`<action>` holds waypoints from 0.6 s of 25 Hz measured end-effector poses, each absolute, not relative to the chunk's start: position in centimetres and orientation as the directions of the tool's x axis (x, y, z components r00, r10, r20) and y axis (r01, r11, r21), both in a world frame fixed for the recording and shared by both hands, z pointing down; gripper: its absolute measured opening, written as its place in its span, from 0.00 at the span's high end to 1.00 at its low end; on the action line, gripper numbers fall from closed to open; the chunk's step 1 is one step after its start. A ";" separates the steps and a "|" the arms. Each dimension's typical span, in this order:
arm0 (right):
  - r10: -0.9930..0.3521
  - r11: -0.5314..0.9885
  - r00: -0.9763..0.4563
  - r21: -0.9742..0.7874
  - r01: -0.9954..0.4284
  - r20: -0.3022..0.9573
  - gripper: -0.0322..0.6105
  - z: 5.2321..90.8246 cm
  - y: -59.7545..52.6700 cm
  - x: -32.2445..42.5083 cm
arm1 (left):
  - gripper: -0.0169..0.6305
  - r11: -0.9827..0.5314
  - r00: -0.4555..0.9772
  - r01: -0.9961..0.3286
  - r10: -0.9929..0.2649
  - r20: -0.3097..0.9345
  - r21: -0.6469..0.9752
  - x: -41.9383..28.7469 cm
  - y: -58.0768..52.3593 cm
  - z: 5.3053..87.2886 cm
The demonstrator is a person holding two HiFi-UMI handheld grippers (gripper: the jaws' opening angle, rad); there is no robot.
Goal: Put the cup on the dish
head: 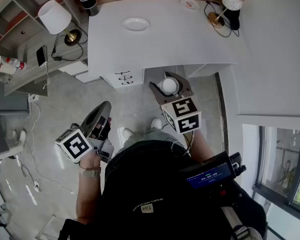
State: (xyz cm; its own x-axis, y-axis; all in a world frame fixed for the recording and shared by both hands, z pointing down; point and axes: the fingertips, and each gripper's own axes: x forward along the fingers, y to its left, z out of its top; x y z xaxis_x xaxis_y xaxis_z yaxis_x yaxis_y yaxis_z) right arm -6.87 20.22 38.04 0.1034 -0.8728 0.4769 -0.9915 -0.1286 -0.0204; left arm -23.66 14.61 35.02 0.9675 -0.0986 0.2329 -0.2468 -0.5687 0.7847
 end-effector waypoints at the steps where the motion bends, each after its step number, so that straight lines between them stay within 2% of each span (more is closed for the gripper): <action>1: -0.873 -0.128 0.103 -0.020 -0.992 0.477 0.56 38.1 20.2 -6.8 | 0.96 -0.565 0.967 -0.248 -0.100 0.233 0.787 -23.7 14.6 35.1; 15: -0.880 -0.124 0.088 -0.047 -0.991 0.468 0.56 38.6 19.8 -5.2 | 0.96 -0.562 0.964 -0.260 -0.105 0.244 0.785 -22.4 14.6 35.4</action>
